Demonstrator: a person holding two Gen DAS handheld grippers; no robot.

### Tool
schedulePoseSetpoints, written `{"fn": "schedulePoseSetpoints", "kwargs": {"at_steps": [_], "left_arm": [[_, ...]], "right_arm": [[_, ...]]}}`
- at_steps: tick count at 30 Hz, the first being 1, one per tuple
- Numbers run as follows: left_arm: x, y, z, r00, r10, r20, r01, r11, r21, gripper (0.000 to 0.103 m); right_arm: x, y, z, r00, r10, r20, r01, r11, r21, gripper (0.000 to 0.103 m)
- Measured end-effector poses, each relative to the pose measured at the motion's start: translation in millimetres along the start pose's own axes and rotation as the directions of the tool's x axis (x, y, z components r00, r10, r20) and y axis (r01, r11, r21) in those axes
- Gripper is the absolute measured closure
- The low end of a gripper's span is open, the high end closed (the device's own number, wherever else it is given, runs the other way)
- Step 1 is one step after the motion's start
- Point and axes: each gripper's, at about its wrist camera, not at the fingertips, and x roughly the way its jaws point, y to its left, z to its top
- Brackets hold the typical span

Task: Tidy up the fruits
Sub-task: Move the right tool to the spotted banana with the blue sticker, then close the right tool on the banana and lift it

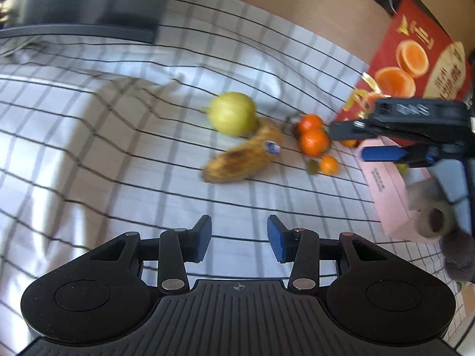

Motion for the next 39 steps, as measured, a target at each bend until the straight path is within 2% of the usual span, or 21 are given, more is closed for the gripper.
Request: {"fn": "schedulePoseSetpoints", "kwargs": {"at_steps": [2, 7, 13, 17, 25, 27, 29, 32, 35, 39], "left_arm": [[-9, 12, -2, 1.000, 0.018, 0.011, -0.018, 1.000, -0.017, 0.057], [-30, 38, -10, 0.999, 0.048, 0.013, -0.047, 0.996, -0.071, 0.057], [-39, 60, -10, 0.996, 0.086, 0.030, -0.082, 0.990, -0.119, 0.057], [-35, 66, -9, 0.997, 0.074, 0.039, -0.068, 0.988, -0.136, 0.057], [-19, 57, -5, 0.999, 0.033, 0.023, -0.030, 0.992, -0.124, 0.057], [-18, 54, -3, 0.999, 0.026, 0.020, -0.023, 0.993, -0.118, 0.057], [-18, 52, -2, 1.000, 0.022, 0.019, -0.020, 0.994, -0.110, 0.057], [-18, 53, 0, 1.000, 0.014, 0.018, -0.013, 0.995, -0.101, 0.057], [-16, 53, 0, 1.000, 0.007, 0.011, -0.006, 0.996, -0.090, 0.057], [-12, 48, 1, 1.000, -0.007, 0.003, 0.007, 0.997, -0.078, 0.057]], "right_arm": [[20, 15, 2, 1.000, 0.011, -0.021, -0.010, 0.999, 0.030, 0.028], [80, 42, 19, 0.993, -0.111, -0.049, 0.113, 0.993, 0.041, 0.028], [109, 59, 25, 0.991, -0.127, -0.042, 0.129, 0.990, 0.054, 0.024], [105, 73, 24, 0.982, -0.181, -0.055, 0.180, 0.983, -0.024, 0.025], [114, 63, 26, 0.984, -0.156, -0.081, 0.157, 0.987, 0.009, 0.025], [123, 67, 25, 0.978, -0.181, -0.103, 0.180, 0.984, -0.019, 0.025], [126, 68, 22, 0.973, -0.202, -0.115, 0.197, 0.979, -0.056, 0.033], [119, 65, 20, 0.982, -0.154, -0.113, 0.146, 0.986, -0.077, 0.042], [108, 57, 18, 0.985, -0.123, -0.117, 0.114, 0.990, -0.079, 0.043], [92, 43, 10, 0.988, -0.085, -0.131, 0.083, 0.996, -0.019, 0.044]]}}
